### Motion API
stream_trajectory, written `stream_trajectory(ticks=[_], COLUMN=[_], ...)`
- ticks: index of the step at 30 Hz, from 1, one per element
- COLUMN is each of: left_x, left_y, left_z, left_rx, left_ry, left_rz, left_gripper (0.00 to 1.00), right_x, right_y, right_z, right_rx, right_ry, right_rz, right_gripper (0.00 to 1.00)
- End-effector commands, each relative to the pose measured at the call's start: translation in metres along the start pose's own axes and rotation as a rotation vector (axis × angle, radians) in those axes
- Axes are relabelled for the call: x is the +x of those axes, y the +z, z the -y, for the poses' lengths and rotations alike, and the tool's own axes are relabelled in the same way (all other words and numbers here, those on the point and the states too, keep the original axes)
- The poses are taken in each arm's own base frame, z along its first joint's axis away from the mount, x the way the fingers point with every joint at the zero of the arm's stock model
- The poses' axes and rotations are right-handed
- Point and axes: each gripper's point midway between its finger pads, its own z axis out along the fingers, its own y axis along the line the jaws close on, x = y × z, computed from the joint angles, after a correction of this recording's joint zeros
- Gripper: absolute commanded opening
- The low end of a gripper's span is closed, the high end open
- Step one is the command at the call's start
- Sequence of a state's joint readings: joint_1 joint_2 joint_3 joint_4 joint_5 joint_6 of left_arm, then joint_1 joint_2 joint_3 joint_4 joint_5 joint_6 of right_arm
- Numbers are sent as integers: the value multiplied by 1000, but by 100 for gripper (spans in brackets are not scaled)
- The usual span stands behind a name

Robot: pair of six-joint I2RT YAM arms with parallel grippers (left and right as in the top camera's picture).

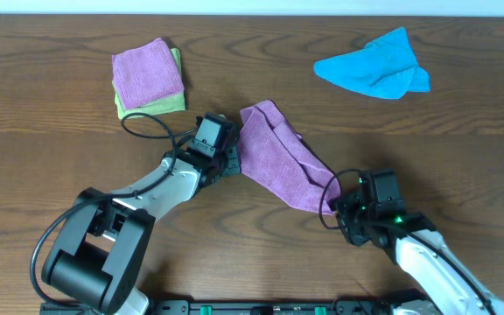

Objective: Fold the cloth
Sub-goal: 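Reach the left gripper to the pink cloth's left edge and grasp, then lift the pink cloth with both grippers and stretch it apart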

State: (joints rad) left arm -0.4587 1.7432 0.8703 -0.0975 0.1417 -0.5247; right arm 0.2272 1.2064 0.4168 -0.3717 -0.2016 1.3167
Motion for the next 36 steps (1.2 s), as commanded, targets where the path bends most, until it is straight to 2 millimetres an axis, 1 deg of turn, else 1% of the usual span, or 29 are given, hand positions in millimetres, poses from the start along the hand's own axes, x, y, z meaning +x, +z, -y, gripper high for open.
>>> stream_trajectory(ticks=[1, 3, 4, 7, 8, 9, 10, 11, 12, 13, 16, 18, 21, 25, 28, 31, 36], left_x=[-5, -5, -5, -5, -5, -5, -5, -5, -5, -5, -5, -4, 4, 7, 1, -5, -6], left_y=[1, 1, 1, 1, 1, 1, 1, 1, 1, 1, 1, 1, -4, -19, -36, -60, -102], left_z=[-1, -1, -1, -1, -1, -1, -1, -1, -1, -1, -1, 0, 3, 3, 9, 14, 12], left_rx=[-14, -14, -14, -14, -14, -14, -14, -14, -14, -14, -14, -13, 11, -1, 18, 37, 31], left_ry=[-7, -7, -7, -7, -7, -7, -7, -7, -7, -7, -6, -7, -11, -13, -10, -9, -10], left_rz=[12, 12, 12, 12, 12, 12, 12, 12, 12, 12, 11, 9, -36, -55, -30, 3, 47], left_gripper=[6, 6, 6, 6, 6, 6, 6, 6, 6, 6, 6, 6, 6, 6, 6, 6, 6], right_x=[6, 12, 15, 20, 21, 21, 21, 19, 18, 18, 18, 19, 25, 26, 26, 27, 29], right_y=[9, 16, 18, 27, 29, 30, 30, 30, 30, 30, 30, 29, 24, 10, -3, -20, -51], right_z=[3, 5, 5, 5, 7, 9, 9, 10, 10, 10, 10, 8, -6, -21, -33, -43, -55], right_rx=[23, 40, 44, 58, 66, 73, 76, 79, 79, 80, 80, 70, 30, 27, 23, 35, 75], right_ry=[85, 98, 96, 71, 71, 72, 72, 72, 66, 65, 62, 27, -121, -228, -289, -356, -460], right_rz=[-14, -27, -32, -45, -47, -47, -46, -38, -33, -33, -30, -39, -82, -93, -93, -99, -116], right_gripper=[51, 50, 47, 33, 25, 22, 21, 16, 6, 2, 1, 2, 1, 1, 1, 1, 2])
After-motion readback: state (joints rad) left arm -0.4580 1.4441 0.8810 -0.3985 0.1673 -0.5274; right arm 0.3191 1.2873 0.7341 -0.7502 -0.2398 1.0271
